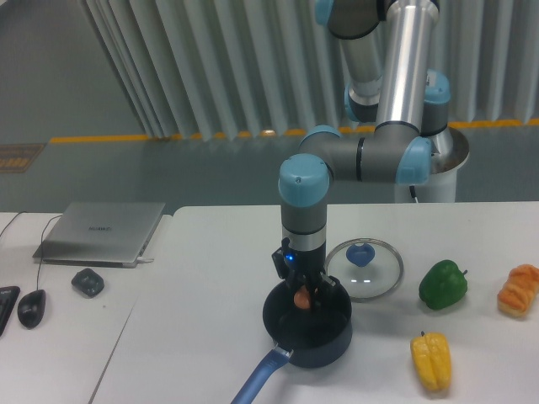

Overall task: Place the egg in the pot
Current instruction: 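Lower the egg into the saucepan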

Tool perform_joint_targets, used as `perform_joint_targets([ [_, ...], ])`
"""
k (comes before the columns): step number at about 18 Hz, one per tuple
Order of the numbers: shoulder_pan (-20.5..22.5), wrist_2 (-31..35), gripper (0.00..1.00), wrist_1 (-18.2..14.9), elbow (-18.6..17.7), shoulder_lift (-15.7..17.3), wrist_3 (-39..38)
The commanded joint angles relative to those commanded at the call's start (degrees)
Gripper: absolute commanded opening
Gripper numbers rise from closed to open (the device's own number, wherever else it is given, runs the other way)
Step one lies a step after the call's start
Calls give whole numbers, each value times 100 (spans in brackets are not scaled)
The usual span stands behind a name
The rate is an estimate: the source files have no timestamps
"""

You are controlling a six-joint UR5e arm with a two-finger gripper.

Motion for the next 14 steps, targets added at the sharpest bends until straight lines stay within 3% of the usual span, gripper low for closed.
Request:
perform_joint_targets([
  [14, 0, 18, 48, 27, -115, -27, 18],
])
